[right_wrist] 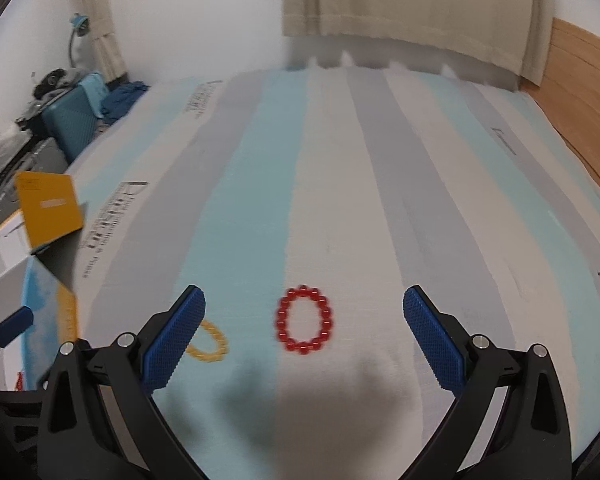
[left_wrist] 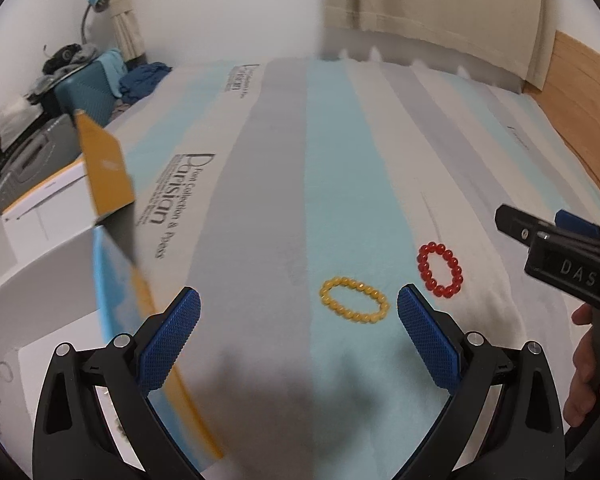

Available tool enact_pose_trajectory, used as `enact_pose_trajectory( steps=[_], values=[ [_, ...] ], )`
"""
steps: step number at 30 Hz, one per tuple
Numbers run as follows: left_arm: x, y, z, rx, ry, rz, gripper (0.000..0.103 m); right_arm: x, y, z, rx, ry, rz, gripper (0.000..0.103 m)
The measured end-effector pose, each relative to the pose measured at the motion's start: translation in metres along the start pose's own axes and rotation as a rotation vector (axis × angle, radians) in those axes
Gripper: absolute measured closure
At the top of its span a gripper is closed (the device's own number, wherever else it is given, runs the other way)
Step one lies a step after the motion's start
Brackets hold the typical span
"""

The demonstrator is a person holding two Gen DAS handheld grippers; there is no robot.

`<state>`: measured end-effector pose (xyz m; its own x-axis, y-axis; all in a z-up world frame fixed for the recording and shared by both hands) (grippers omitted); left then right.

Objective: Organize jewelry
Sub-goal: 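Move both tools back over the yellow and red bead bracelets, then grasp the yellow bead bracelet with left tool while right tool grasps red bead bracelet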

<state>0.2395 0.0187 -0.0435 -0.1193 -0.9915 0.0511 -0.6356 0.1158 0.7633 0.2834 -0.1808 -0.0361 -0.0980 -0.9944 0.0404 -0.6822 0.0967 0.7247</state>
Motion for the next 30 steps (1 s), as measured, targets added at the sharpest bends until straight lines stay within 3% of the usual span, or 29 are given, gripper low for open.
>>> enact_pose_trajectory(
  steps=[15, 30],
  values=[
    [0.007, -0.097, 0.014, -0.113, 0.0, 0.011, 0.006, 0.018, -0.077, 0.023, -0.114, -0.003, 0.082, 0.015],
    [-0.001, -0.136, 0.029, -0.178, -0.009, 0.017, 0.011, 0.013, -0.127, 0.048, -0.229, 0.005, 0.078, 0.027]
  ],
)
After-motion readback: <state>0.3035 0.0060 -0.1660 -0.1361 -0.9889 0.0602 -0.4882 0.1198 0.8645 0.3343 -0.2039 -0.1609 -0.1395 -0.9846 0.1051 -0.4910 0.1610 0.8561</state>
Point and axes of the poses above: each gripper's, at about its wrist camera, not at the fingertips, and y roughly against the way its jaws point, x to its right, z to its underside, the point moved 6 cm from there along -y, roughly the way its jaws point, and after that the axes turned 6 degrees about z, right-handed, at the moved point
